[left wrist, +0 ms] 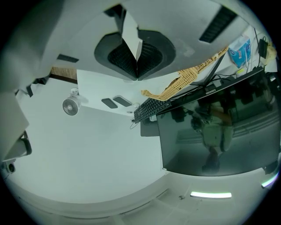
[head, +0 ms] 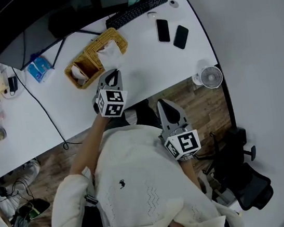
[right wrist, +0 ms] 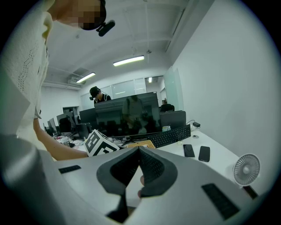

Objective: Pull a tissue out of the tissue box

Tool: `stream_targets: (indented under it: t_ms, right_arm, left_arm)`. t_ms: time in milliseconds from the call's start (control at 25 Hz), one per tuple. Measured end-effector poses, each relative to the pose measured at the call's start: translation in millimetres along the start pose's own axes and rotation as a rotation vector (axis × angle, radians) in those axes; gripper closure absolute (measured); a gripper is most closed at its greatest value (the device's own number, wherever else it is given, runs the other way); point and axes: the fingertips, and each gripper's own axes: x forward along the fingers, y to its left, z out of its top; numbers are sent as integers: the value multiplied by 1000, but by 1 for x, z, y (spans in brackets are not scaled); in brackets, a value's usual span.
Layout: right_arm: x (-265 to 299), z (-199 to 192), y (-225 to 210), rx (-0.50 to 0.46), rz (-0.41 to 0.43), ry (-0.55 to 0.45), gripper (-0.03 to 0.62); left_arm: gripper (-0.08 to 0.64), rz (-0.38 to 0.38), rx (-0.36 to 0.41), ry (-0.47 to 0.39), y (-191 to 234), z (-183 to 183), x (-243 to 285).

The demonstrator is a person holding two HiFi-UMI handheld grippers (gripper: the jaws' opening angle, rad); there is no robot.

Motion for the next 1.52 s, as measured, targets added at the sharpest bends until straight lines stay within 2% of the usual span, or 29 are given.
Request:
stream_targets:
  t_ms: [680,1200,1520]
  right_arm:
    - [-8,-6,1,20,-20,-9,591]
    - [-5,-11,4,17,-21,-6,591]
    - [0,-16,4,42,-24,4,591]
  left_arm:
    - [545,-52,17,-15,-20,2,-19]
    - [545,-155,-14,-71,-42,15,-42]
    - [545,-214,-15,-77,-53,22,-58]
